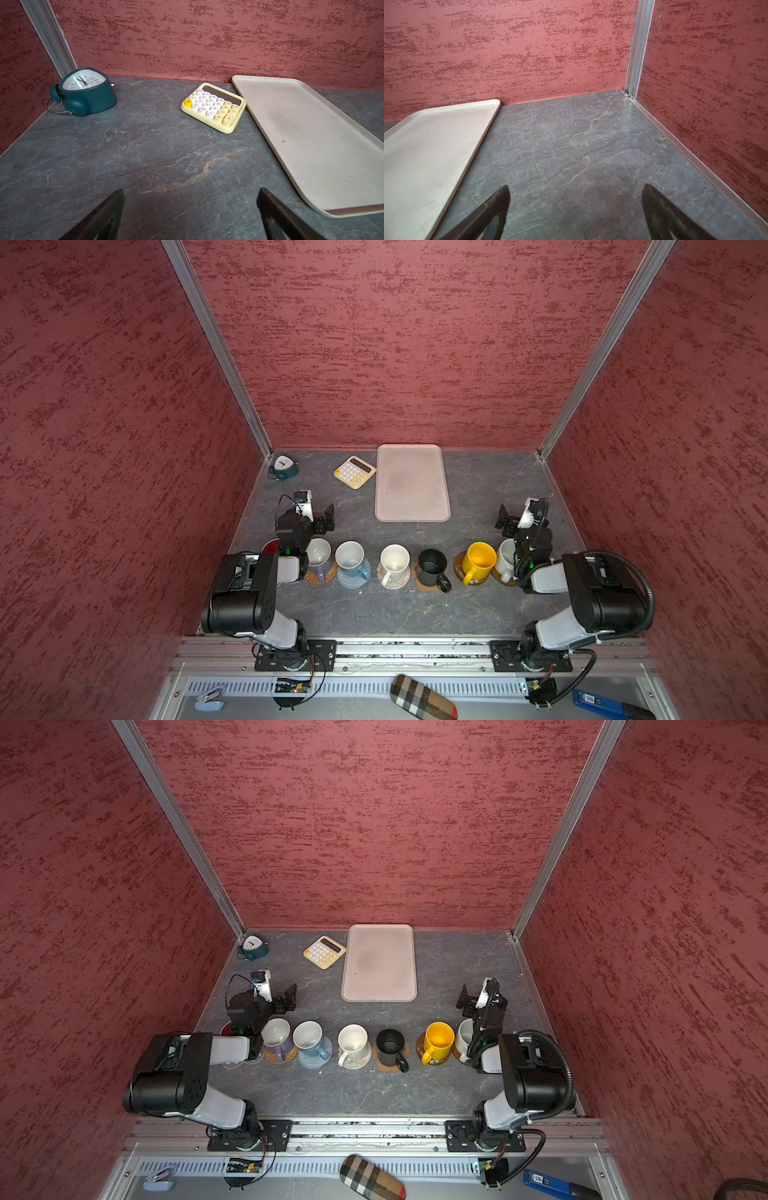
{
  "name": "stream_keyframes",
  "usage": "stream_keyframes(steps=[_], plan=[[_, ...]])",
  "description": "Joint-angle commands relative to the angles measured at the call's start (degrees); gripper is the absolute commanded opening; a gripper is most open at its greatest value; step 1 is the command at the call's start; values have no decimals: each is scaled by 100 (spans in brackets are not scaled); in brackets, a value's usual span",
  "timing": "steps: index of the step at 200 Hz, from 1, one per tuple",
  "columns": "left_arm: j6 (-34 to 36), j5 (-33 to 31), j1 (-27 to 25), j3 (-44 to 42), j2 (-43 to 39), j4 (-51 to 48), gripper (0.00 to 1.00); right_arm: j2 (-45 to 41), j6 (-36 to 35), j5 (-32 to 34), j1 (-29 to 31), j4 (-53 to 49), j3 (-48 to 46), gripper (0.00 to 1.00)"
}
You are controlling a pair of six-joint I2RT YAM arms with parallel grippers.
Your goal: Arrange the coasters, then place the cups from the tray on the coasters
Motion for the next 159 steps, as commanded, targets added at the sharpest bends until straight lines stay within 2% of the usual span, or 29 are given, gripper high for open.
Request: stream_keyframes(steps=[1,159], plan=[[29,-70,-2,-11,73,89,100,53,-162,-258,-19,-22,117,99],[30,-66,4,-3,75,80,100,58,-148,-326,-46,-148,187,99]])
